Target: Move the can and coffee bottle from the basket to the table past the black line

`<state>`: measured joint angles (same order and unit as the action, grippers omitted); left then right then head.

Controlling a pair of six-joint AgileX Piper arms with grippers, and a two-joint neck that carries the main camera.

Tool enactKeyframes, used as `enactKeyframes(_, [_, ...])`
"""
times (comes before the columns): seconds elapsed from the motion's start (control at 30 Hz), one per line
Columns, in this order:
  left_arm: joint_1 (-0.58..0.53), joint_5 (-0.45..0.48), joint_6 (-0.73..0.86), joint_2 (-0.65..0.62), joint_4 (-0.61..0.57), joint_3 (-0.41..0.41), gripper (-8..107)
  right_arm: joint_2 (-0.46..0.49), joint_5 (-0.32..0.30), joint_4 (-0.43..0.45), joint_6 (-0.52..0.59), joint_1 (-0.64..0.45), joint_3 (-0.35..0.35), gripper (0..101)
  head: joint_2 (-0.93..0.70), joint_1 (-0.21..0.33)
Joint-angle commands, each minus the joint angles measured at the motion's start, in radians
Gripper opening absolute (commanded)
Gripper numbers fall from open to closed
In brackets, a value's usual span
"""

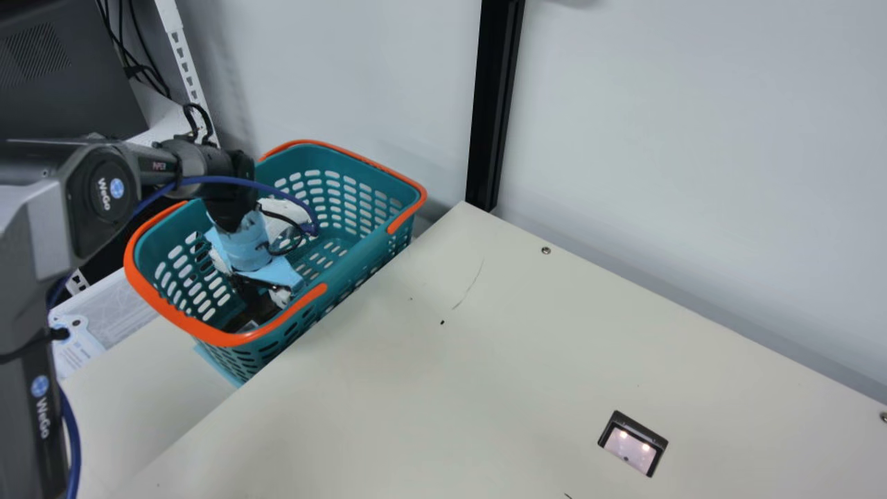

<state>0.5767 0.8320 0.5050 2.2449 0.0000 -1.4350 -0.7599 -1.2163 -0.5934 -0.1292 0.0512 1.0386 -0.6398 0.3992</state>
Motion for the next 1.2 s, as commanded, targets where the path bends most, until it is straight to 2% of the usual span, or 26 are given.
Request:
enactKeyframes(0.0, [-0.001,-0.001,-0.003,0.006,-0.001,-0.004,90,0.000,0.000,0.000,0.000,0.000,0.000,101,-0.019,0.022])
enactKeyframes(0.2, [-0.003,-0.004,-0.004,0.024,-0.001,-0.014,90,0.000,0.000,0.000,0.000,0.000,0.000,101,-0.019,0.022])
enactKeyframes(0.23, [-0.003,-0.005,-0.004,0.027,-0.002,-0.015,44,0.000,0.000,0.000,0.000,0.000,0.000,101,-0.019,0.022])
enactKeyframes(0.27, [-0.003,-0.006,-0.003,0.030,-0.003,-0.016,10,0.000,0.000,0.000,0.000,0.000,0.000,101,-0.019,0.022])
enactKeyframes(0.43, [-0.002,-0.036,0.001,0.021,-0.014,-0.009,10,0.000,0.000,0.000,0.000,0.000,0.000,101,-0.019,0.022])
enactKeyframes(0.57, [0.000,-0.100,0.024,-0.048,-0.049,0.020,10,0.000,0.000,0.000,0.000,0.000,0.000,101,-0.019,0.022])
enactKeyframes(0.9, [0.012,-0.226,0.208,-0.368,-0.337,0.111,10,0.000,0.000,0.000,0.000,0.000,0.000,101,-0.019,0.022])
enactKeyframes(1.17, [0.016,-0.226,0.304,-0.592,-0.560,0.134,10,0.000,0.000,0.000,0.000,0.000,0.000,101,-0.019,0.022])
